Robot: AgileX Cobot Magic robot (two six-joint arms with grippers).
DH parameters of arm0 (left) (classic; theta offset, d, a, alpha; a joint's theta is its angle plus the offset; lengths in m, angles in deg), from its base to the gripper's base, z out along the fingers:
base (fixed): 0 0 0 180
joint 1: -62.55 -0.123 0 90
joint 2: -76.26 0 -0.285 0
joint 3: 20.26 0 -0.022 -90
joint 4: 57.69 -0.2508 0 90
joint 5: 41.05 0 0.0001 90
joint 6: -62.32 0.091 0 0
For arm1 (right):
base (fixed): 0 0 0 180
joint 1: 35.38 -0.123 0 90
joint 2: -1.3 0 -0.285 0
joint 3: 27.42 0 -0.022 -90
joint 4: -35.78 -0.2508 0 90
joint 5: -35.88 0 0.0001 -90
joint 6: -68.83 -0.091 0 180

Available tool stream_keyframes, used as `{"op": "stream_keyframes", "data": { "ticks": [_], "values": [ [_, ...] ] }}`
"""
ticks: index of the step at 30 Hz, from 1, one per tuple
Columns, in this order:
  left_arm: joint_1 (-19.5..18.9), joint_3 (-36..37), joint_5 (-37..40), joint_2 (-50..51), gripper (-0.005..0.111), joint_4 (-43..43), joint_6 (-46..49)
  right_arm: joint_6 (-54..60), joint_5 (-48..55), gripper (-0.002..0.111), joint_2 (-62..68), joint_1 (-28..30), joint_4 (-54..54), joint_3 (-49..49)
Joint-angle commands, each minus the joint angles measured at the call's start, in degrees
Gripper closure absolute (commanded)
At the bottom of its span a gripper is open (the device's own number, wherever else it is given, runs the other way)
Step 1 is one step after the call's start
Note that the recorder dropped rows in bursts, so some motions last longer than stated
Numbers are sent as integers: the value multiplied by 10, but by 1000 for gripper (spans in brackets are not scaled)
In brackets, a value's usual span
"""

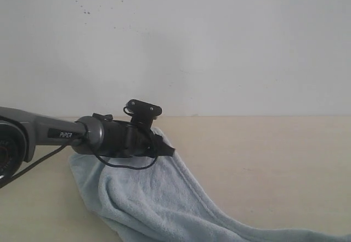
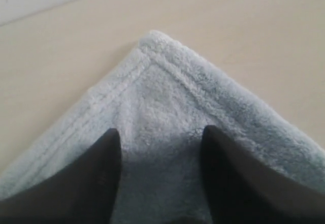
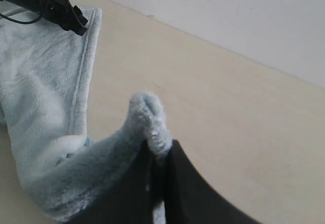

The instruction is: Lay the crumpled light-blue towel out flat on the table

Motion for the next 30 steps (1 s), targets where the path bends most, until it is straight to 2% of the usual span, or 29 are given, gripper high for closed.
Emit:
{"op": "stream_keyframes", "data": {
  "ticks": [1, 2, 13, 26, 30],
  "values": [
    [1, 10, 10, 23, 95, 3, -2, -3, -16, 108, 2, 0, 0, 1],
    [1, 10, 10, 23, 103, 3, -2, -4, -19, 108, 2, 0, 0, 1],
    [8, 81, -14, -53, 102, 3, -46, -4, -34, 108, 17, 0, -2, 1],
    [7, 283, -21, -283, 102, 3, -45, -92, -24, 108, 21, 0, 101, 1],
    [7, 355, -59, -390, 102, 3, -51, -117, -8, 108, 20, 0, 106, 1]
  ]
}}
